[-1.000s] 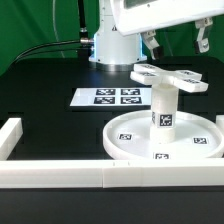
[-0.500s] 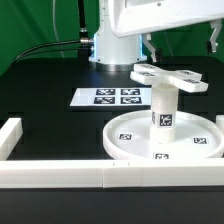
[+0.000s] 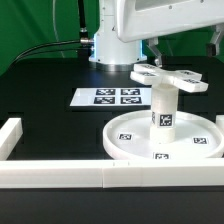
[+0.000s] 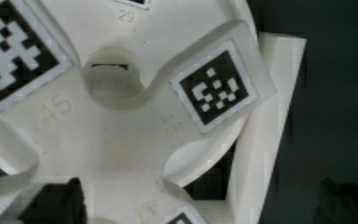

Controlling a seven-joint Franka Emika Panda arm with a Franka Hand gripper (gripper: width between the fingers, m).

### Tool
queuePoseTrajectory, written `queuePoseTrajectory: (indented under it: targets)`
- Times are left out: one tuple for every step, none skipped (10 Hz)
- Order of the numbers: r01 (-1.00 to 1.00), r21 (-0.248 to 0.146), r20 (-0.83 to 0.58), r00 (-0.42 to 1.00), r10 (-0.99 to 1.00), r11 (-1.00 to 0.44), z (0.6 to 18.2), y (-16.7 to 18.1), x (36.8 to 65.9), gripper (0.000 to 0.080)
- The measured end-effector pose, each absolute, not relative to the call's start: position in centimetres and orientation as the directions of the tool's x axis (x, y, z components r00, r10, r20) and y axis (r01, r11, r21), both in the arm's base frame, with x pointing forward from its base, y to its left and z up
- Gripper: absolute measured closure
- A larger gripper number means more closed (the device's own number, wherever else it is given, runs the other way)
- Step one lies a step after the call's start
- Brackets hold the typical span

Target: Assemble round table

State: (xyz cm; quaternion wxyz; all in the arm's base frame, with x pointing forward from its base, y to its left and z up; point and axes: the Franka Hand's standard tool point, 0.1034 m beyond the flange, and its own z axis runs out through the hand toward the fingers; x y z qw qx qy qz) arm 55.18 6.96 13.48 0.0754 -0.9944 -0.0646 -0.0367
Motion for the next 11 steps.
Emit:
queuePoseTrajectory:
  targets:
    - [0.216, -0.137, 0.094, 0.974, 0.204, -0.967, 13.5, 6.9, 55.2, 0.0151]
    - [0.336, -0.11, 0.104, 0.94, 0.326, -0.935, 13.4, 6.8, 55.2, 0.0151]
    - [0.469, -0.086, 0.116, 0.881, 0.458, -0.879, 13.2, 6.6, 55.2, 0.0151]
    - [0.565, -0.071, 0.12, 0.823, 0.555, -0.822, 13.0, 6.4, 55.1, 0.0151]
    - [0.648, -0.06, 0.119, 0.76, 0.639, -0.759, 12.7, 6.2, 55.1, 0.0151]
    - [0.707, -0.046, 0.108, 0.706, 0.7, -0.706, 12.5, 6.1, 55.2, 0.0151]
    - [0.747, -0.036, 0.105, 0.663, 0.741, -0.664, 12.5, 6.0, 55.3, 0.0151]
    - [0.774, -0.031, 0.105, 0.632, 0.768, -0.633, 12.4, 5.9, 55.2, 0.0151]
    - [0.821, -0.02, 0.102, 0.569, 0.816, -0.57, 12.4, 5.7, 55.2, 0.0151]
    - [0.85, -0.015, 0.103, 0.526, 0.844, -0.527, 12.4, 5.6, 55.2, 0.0151]
    - [0.867, -0.011, 0.102, 0.497, 0.862, -0.499, 12.4, 5.5, 55.2, 0.0151]
